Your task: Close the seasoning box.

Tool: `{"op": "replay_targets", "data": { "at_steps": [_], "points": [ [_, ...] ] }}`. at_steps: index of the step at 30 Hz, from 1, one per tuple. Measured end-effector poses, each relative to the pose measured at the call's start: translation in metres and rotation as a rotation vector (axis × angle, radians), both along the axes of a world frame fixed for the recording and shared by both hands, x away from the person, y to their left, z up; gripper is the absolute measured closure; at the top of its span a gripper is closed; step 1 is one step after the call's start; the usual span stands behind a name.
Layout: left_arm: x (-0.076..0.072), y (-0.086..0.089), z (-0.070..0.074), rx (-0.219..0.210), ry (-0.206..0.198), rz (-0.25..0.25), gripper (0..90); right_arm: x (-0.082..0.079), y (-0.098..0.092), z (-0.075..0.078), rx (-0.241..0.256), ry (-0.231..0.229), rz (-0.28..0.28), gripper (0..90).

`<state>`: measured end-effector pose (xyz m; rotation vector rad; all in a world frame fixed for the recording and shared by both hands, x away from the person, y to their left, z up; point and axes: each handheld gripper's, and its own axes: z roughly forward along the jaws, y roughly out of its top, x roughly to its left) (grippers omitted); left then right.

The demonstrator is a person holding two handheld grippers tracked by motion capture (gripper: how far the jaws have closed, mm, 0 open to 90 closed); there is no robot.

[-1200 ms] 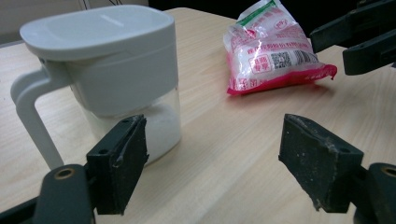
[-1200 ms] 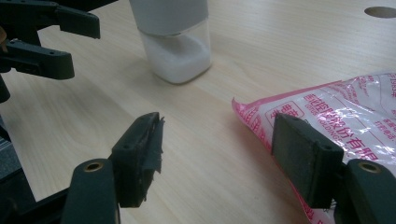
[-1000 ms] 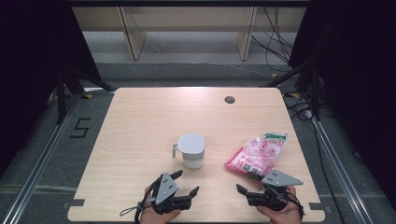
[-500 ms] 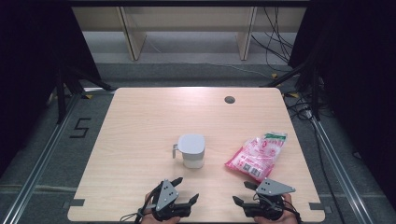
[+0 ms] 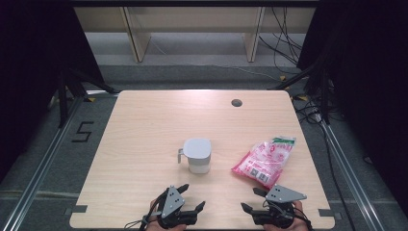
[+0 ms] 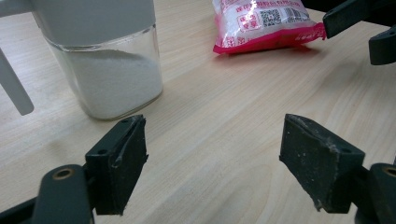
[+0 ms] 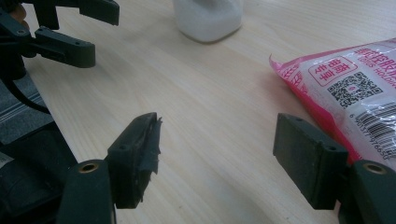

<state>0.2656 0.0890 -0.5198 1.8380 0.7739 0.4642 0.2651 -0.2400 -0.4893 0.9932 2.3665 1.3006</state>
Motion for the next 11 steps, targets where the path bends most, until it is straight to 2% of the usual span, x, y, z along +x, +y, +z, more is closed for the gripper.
{"op": "replay_targets", "data": {
  "at_steps": [2, 4, 6, 8, 9, 10, 11],
  "points": [
    [0.0001, 0.0009, -0.0001, -0.001, 0.001, 0.008, 22.3, 0.0, -0.0001, 0.0002, 0.003, 0.004, 0.004, 31.9],
    [0.0011, 0.0033, 0.0005, 0.027, 0.002, 0.01, 22.3, 0.0002, -0.0008, 0.0005, -0.003, -0.01, -0.007, 31.9],
    [0.0013, 0.002, -0.001, -0.009, 0.009, 0.015, 22.3, 0.0001, -0.0007, 0.0005, -0.003, -0.01, -0.007, 31.9],
    [0.0014, 0.0041, -0.0005, 0.013, 0.013, 0.026, 22.3, 0.0001, -0.0006, 0.0005, -0.003, -0.008, -0.007, 31.9],
    [0.0019, 0.0037, -0.0015, -0.005, 0.01, 0.029, 22.2, 0.0001, -0.0006, 0.0004, -0.003, -0.008, -0.008, 31.8],
    [0.0044, 0.008, -0.0003, 0.041, -0.009, 0.008, 22.2, 0.0002, -0.0006, 0.0003, -0.002, -0.008, -0.007, 31.9],
    [0.005, 0.0065, -0.002, -0.004, -0.001, 0.02, 22.1, 0.0001, -0.0005, 0.0003, -0.003, -0.008, -0.007, 31.9]
  ]
}}
